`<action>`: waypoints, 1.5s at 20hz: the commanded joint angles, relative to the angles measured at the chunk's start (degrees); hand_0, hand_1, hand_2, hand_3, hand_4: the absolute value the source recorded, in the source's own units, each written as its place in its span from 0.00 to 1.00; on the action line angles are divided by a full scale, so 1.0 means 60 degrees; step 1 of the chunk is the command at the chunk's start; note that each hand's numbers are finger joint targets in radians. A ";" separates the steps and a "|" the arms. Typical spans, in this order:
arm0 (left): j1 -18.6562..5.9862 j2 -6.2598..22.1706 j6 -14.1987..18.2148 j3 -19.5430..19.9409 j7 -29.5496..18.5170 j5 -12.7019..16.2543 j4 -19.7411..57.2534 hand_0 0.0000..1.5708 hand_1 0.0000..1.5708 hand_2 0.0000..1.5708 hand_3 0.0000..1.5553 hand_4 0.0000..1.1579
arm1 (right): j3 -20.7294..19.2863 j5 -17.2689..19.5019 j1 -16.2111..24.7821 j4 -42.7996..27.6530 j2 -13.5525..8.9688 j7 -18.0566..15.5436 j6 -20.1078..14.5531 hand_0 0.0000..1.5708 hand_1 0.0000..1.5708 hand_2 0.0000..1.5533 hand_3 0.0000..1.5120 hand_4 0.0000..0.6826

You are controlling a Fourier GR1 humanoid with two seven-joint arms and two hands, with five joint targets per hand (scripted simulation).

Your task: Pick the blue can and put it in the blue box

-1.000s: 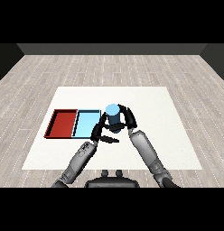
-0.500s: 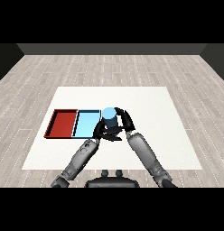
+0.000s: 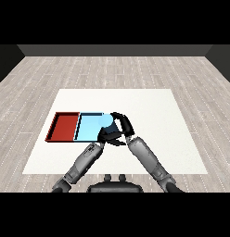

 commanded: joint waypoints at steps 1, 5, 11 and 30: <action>-0.0537 -0.0056 0.1341 -0.0709 -0.0093 0.0354 0.0517 0.00 0.00 0.00 0.00 0.00 | 0.0059 -0.0120 -0.0135 -0.0353 0.0041 0.0382 -0.0051 0.97 0.97 0.94 0.92 0.84; -0.0478 -0.0056 0.0799 -0.0150 0.0019 0.1333 0.0317 0.95 0.95 0.96 0.93 0.96 | 0.0154 -0.0313 -0.0544 -0.0326 0.0040 0.0727 -0.0078 1.00 1.00 0.95 0.91 0.84; -0.0344 -0.0057 0.1654 -0.0428 0.0177 0.0169 -0.0126 1.00 1.00 1.00 0.96 0.99 | -0.0015 -0.0308 0.0745 -0.0576 0.0041 -0.0120 0.0091 0.96 0.96 0.94 0.91 0.81; 0.0194 0.0266 0.1507 0.0029 -0.0756 0.0018 0.0038 1.00 1.00 1.00 0.96 0.98 | -0.1004 -0.1004 -0.0293 -0.0042 -0.0049 0.0049 0.1344 0.00 0.00 0.00 0.00 0.00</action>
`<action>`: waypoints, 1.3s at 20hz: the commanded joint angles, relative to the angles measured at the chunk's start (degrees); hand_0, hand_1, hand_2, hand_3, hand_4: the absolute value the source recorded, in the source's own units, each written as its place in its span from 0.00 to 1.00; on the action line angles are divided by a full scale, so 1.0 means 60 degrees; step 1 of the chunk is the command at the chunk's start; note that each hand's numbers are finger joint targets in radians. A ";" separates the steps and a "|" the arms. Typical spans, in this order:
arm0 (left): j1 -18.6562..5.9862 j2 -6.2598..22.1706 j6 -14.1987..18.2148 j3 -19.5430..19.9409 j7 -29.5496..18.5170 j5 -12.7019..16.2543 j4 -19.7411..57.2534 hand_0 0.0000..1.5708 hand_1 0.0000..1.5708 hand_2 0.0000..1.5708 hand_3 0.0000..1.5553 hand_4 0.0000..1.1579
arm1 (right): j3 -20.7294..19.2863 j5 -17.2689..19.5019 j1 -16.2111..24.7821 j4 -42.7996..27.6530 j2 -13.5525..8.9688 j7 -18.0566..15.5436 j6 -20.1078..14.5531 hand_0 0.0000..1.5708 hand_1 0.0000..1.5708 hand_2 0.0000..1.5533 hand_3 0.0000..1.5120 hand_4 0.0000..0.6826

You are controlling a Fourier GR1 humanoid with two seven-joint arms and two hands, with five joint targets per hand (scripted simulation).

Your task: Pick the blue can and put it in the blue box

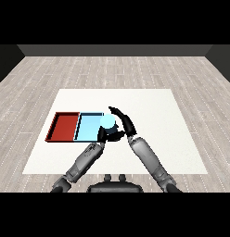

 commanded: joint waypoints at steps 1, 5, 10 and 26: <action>-0.0931 -0.0082 0.0220 0.0013 0.0129 0.0177 0.0645 1.00 1.00 1.00 0.96 0.98 | 0.0297 0.0040 0.0481 -0.0121 0.0035 -0.0345 -0.0182 0.00 0.00 0.00 0.00 0.00; 0.0303 0.0570 -0.0549 0.0544 0.0377 -0.0252 -0.0552 1.00 1.00 1.00 0.96 0.98 | -0.0892 -0.0531 0.1231 -0.0795 -0.0141 -0.0490 0.0089 0.00 0.00 0.00 0.00 0.00; 0.0563 0.0558 -0.0274 0.0961 0.0059 -0.0713 0.0426 1.00 1.00 1.00 0.95 0.98 | -0.1848 -0.0896 0.0937 -0.1315 -0.0364 0.0048 0.0262 0.00 0.00 0.00 0.00 0.00; -0.1340 0.2719 -0.0514 0.2422 0.2721 -0.1848 0.3437 1.00 1.00 1.00 0.95 0.91 | -0.2693 -0.1998 0.2784 -0.0667 -0.0267 -0.1909 0.0974 0.00 0.00 0.00 0.00 0.00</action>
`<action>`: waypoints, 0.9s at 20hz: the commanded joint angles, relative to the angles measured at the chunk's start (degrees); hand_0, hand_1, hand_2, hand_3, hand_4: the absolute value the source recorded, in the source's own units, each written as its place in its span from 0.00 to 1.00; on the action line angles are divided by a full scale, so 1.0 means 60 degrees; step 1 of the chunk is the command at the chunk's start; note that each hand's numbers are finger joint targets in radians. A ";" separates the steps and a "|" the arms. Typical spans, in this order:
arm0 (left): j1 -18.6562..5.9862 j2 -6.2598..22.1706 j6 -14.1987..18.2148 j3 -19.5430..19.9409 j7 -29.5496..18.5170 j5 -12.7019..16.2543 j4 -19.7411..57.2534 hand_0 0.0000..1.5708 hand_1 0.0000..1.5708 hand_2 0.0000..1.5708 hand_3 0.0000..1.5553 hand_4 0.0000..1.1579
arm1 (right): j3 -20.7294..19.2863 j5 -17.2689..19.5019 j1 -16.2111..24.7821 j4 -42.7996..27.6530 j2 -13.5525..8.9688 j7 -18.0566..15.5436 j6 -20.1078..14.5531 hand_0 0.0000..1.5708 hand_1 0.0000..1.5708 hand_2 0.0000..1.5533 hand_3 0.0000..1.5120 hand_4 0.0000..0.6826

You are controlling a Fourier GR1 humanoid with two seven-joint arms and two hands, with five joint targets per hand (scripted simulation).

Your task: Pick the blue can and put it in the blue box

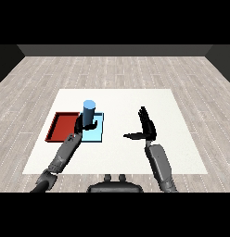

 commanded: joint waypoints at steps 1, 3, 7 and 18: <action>-0.0798 0.0660 0.0130 0.0026 0.1293 -0.0584 0.1520 1.00 1.00 1.00 0.95 0.91 | -0.0092 -0.0062 0.0362 0.0038 0.0204 -0.0299 -0.0145 0.00 0.00 0.00 0.00 0.00; -0.0915 0.1005 0.0437 -0.0622 0.1664 -0.1504 0.2191 0.98 0.98 0.90 0.81 0.84 | -0.0060 0.0027 0.0199 0.0228 0.0251 -0.0215 -0.0217 0.00 0.00 0.00 0.00 0.00; -0.1928 0.0885 0.0663 -0.1019 0.3277 -0.2290 0.3988 0.32 0.32 0.28 0.26 0.79 | -0.0534 -0.0242 0.0117 0.0238 -0.0059 0.0082 -0.0122 0.00 0.00 0.00 0.00 0.00; -0.3264 -0.0745 -0.1048 -0.1634 0.4781 -0.3276 0.7670 0.77 0.77 0.68 0.00 0.71 | -0.1223 -0.0587 -0.0075 0.1396 -0.0182 -0.0531 0.0100 0.00 0.00 0.00 0.00 0.00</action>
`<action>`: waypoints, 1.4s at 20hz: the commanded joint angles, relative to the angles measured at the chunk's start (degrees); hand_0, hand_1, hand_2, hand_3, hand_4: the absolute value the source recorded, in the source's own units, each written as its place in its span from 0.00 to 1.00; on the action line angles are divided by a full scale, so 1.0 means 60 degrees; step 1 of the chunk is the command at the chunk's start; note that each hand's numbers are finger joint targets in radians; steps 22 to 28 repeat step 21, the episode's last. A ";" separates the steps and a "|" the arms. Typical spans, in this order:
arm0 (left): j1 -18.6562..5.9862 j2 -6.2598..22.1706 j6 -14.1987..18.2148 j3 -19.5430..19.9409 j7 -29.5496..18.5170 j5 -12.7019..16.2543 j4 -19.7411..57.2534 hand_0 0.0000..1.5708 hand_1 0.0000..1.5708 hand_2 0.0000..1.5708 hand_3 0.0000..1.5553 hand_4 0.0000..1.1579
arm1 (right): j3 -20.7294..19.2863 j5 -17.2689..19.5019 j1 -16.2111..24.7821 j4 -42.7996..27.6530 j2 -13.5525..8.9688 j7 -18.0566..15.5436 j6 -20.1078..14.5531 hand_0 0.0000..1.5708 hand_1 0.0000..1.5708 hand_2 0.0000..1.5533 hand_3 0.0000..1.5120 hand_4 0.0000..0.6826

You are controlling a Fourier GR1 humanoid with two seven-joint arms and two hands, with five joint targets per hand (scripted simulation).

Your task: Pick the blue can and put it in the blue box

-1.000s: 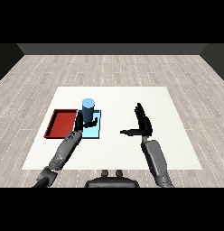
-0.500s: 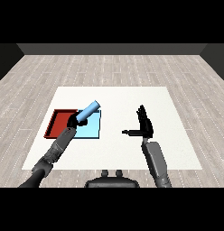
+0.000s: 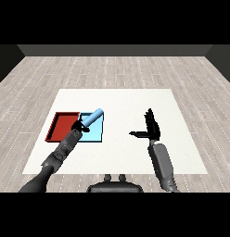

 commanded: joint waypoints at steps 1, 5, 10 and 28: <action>-0.0360 -0.0627 -0.1022 -0.0177 0.0430 -0.0268 0.0982 0.78 0.78 0.69 0.00 0.72 | -0.0113 0.0122 -0.0231 0.0106 0.0017 0.0219 -0.0309 0.00 0.00 0.00 0.00 0.00; -0.0481 -0.0735 -0.3233 0.0367 0.0227 0.0378 0.0914 0.68 0.68 0.65 0.40 0.72 | -0.0407 -0.0146 -0.0198 0.0830 -0.0103 -0.0349 0.0129 0.00 0.00 0.00 0.00 0.00; -0.0177 -0.0626 -0.0674 0.0757 -0.0194 0.0457 0.1261 0.00 0.00 0.00 0.00 0.00 | -0.0187 0.0051 0.0039 0.0700 0.0032 -0.0685 0.0135 0.00 0.00 0.00 0.00 0.00; 0.0401 -0.0375 0.2691 0.2781 -0.5699 0.2109 -0.2703 0.00 0.00 0.00 0.00 0.00 | 0.0012 0.0485 -0.0064 0.0668 -0.0451 -0.0661 0.0334 0.00 0.00 0.00 0.00 0.00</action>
